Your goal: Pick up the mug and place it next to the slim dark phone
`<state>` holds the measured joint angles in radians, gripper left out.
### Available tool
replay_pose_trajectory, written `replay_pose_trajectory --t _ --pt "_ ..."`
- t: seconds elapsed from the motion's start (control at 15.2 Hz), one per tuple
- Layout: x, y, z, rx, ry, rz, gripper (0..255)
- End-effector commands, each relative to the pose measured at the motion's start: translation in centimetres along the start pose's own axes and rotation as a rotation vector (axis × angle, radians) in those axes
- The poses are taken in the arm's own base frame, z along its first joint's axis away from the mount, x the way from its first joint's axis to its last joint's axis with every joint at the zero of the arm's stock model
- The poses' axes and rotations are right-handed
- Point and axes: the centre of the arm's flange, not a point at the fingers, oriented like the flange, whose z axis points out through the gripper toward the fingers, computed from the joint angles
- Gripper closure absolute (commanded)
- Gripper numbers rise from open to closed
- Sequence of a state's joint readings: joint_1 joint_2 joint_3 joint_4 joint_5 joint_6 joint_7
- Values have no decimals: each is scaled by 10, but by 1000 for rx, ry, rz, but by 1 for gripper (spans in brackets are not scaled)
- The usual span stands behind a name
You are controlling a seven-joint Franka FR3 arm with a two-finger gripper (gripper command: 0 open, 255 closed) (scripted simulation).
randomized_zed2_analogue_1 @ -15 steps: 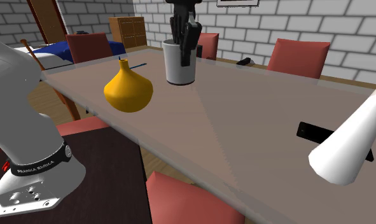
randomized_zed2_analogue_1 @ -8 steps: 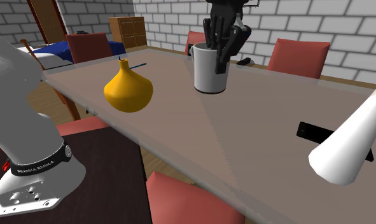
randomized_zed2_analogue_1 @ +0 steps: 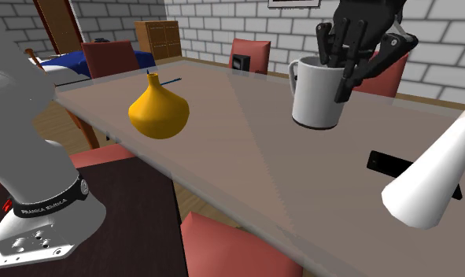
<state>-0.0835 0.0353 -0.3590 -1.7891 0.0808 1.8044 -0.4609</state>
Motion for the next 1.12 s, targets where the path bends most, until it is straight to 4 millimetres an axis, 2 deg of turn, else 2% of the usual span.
replay_pose_trajectory --t 0.0,0.59,1.06 --pt "15 19 -1 0 1 -1 255" --pt "86 112 -7 0 1 -2 255" --pt "85 115 30 0 1 -1 255"
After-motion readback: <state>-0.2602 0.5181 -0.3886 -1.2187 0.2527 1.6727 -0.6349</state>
